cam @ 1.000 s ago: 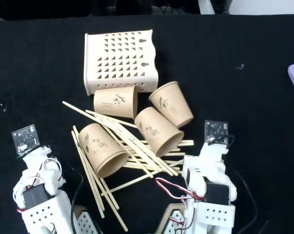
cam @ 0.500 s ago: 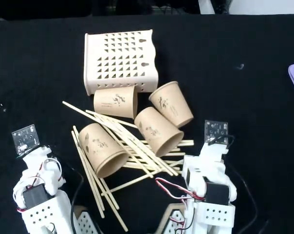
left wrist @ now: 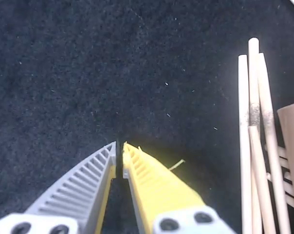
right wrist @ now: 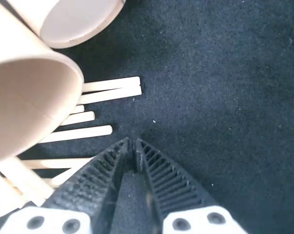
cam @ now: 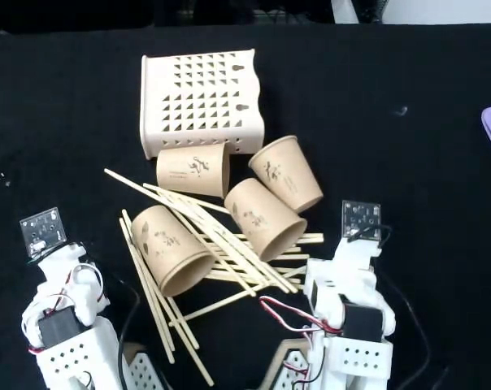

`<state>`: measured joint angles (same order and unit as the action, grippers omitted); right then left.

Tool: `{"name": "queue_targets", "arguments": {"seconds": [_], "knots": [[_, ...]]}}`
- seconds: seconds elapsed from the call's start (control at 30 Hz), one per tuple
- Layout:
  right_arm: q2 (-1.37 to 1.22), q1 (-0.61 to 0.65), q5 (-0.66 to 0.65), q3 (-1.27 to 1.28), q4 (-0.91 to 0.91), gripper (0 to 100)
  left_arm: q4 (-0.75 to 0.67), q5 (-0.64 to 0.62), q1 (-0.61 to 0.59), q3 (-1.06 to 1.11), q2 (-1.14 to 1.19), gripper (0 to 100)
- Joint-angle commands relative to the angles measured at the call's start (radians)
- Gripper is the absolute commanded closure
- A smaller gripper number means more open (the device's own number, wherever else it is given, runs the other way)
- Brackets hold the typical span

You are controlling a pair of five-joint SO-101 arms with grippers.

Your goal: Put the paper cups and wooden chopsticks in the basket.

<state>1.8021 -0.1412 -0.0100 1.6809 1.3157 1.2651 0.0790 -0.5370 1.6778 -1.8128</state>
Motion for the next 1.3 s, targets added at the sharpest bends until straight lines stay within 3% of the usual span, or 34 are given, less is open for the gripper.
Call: {"name": "queue_targets", "arguments": {"seconds": [0.0, 0.27, 0.33, 0.43, 0.5, 0.67, 0.77, 0.87, 0.97, 1.13, 1.27], "knots": [[0.091, -0.003, 0.000, 0.004, -0.011, 98.6, 0.003, 0.009, 0.045, 0.021, -0.006, 97], [0.091, 0.080, 0.003, 0.004, -0.011, 98.4, -0.051, 0.040, 0.188, 0.021, -0.006, 97], [0.091, 0.146, 0.005, 0.004, -0.011, 98.4, -0.141, 0.141, 0.185, 0.010, -0.006, 97], [0.091, 0.241, 0.005, 0.004, -0.011, 98.6, -0.341, 0.313, 0.081, -0.047, -0.008, 97], [0.091, 0.295, 0.000, 0.004, -0.011, 98.4, -0.474, 0.351, 0.013, -0.070, -0.008, 97], [0.091, 0.305, -0.023, 0.002, -0.133, 98.3, -0.717, 0.232, -0.027, -0.151, -0.008, 97], [0.091, 0.245, -0.172, -0.025, -0.250, 98.3, -0.809, 0.135, -0.021, -0.262, -0.008, 92], [0.091, 0.158, -0.344, -0.096, -0.318, 98.2, -0.855, -0.060, -0.012, -0.360, -0.002, 82], [0.091, 0.083, -0.420, -0.205, -0.348, 98.2, -0.875, -0.235, 0.035, -0.432, 0.005, 79], [0.081, 0.051, -0.331, -0.565, -0.359, 98.2, -0.873, -0.209, 0.262, -0.587, 0.157, 79], [-0.008, 0.052, -0.255, -0.840, -0.359, 93.1, -0.870, -0.130, 0.377, -0.711, 0.574, 79]]}}
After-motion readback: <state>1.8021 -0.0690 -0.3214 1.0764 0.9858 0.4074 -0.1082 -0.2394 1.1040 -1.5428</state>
